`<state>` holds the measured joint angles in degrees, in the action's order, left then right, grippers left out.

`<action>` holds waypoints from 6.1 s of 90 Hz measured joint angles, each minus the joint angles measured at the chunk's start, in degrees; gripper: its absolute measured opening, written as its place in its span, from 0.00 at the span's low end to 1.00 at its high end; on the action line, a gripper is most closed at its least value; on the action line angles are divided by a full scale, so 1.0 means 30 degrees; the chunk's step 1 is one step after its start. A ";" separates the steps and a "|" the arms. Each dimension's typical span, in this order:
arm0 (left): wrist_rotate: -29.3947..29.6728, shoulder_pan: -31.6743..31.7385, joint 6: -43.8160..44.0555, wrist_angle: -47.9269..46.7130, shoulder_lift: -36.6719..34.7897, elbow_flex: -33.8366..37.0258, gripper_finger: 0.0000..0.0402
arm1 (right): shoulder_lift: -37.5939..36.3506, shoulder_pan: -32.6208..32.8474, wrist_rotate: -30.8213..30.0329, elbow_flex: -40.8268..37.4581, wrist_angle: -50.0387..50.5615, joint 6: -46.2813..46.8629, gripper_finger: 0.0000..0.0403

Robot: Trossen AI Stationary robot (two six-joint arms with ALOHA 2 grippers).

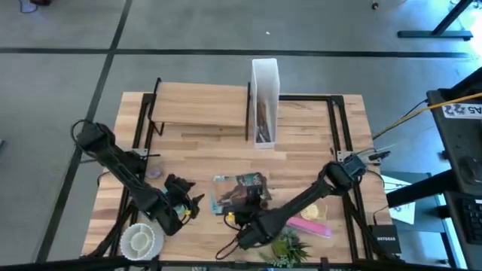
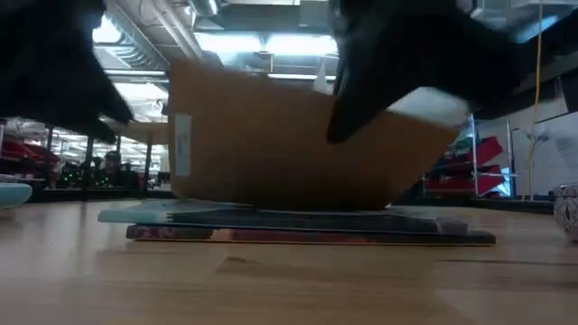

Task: Stock shelves
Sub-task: Remove the brown book from the book organizer, then remove the purple book from the book organizer, then adjust the potted plant

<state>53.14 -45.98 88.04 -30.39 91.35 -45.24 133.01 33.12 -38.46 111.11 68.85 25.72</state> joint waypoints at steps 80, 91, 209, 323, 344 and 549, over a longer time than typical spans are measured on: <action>-0.0933 0.0095 -0.0820 0.6998 0.4342 0.0135 0.70 | -0.2952 0.0080 0.5485 0.0004 0.2693 0.1549 0.48; -0.1224 0.0087 -0.0784 0.7040 0.4342 0.0135 0.70 | -0.2952 -0.0144 0.5905 -0.1205 0.5085 0.3310 0.42; -0.0962 0.0857 -0.3371 0.4848 0.0407 0.0135 0.70 | -1.2629 -0.0882 -0.1176 -0.9711 -0.0548 0.3735 0.32; 0.0817 0.0248 -0.3891 0.5333 0.0357 0.0120 0.70 | -1.4113 -1.0830 -0.5123 -2.1143 -2.4145 -0.3664 0.03; 0.0796 0.0248 -0.3997 0.5333 0.0342 0.0120 0.70 | -1.4140 -0.9624 -0.8451 -1.9783 -2.4206 -0.5105 0.01; 0.4503 -0.2783 -1.4852 0.5312 -0.2951 -0.2918 0.70 | -0.6857 0.3694 -0.4007 -1.3958 -1.6189 -1.9514 0.35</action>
<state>66.65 -54.33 43.48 -14.46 82.50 -54.00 112.44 44.21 -50.48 69.23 20.29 -32.82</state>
